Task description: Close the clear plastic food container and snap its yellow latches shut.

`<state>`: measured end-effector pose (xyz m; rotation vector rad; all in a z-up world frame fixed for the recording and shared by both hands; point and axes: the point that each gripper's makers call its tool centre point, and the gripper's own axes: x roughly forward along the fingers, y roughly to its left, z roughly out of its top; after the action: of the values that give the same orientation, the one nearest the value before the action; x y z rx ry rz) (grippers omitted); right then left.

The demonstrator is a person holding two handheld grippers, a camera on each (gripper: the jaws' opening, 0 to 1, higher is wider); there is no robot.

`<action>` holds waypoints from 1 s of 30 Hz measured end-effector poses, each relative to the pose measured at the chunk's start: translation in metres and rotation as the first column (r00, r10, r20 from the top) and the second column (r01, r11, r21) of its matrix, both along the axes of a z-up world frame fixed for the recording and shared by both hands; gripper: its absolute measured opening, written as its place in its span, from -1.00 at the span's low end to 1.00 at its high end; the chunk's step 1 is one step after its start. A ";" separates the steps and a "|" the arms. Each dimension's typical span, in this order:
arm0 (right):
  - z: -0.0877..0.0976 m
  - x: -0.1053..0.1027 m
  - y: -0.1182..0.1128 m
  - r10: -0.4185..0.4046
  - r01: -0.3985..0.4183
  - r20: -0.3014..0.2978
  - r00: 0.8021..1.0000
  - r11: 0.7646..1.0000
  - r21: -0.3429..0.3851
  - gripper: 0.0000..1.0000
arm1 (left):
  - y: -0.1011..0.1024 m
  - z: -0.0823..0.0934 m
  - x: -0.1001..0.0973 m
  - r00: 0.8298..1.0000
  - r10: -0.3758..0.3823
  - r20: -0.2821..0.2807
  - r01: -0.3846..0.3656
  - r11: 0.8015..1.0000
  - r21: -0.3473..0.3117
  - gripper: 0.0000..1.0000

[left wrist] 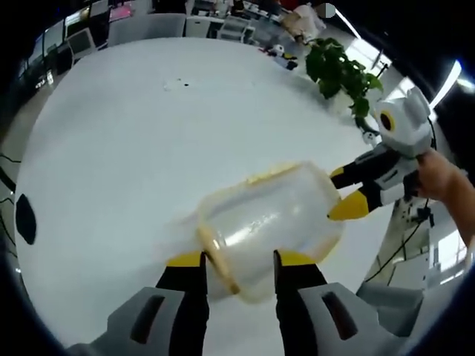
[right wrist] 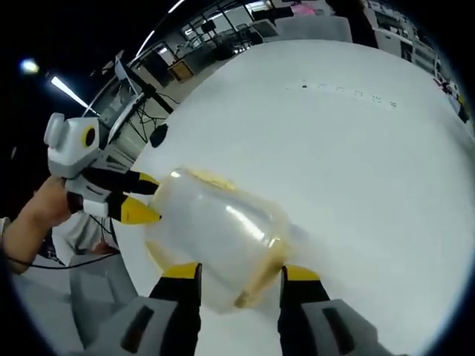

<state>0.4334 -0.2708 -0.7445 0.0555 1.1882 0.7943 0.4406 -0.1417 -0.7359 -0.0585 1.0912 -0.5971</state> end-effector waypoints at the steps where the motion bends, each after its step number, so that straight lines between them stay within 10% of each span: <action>1: 0.000 0.000 0.000 -0.001 0.001 -0.004 1.000 1.000 0.001 -0.24 | 0.000 0.000 0.000 1.000 0.007 -0.002 -0.007 1.000 -0.004 -0.37; 9: 0.001 -0.003 -0.004 -0.045 0.043 -0.099 0.994 0.999 -0.016 -0.34 | 0.000 -0.004 -0.005 0.996 0.067 -0.053 -0.068 0.998 -0.017 -0.47; 30: 0.002 -0.001 0.003 -0.015 0.015 -0.010 1.000 1.000 -0.019 -0.24 | -0.001 0.000 0.004 0.999 0.036 -0.030 -0.037 0.998 -0.042 -0.38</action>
<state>0.4327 -0.2677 -0.7424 0.0532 1.2032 0.7703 0.4448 -0.1425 -0.7364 -0.1242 1.1039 -0.5877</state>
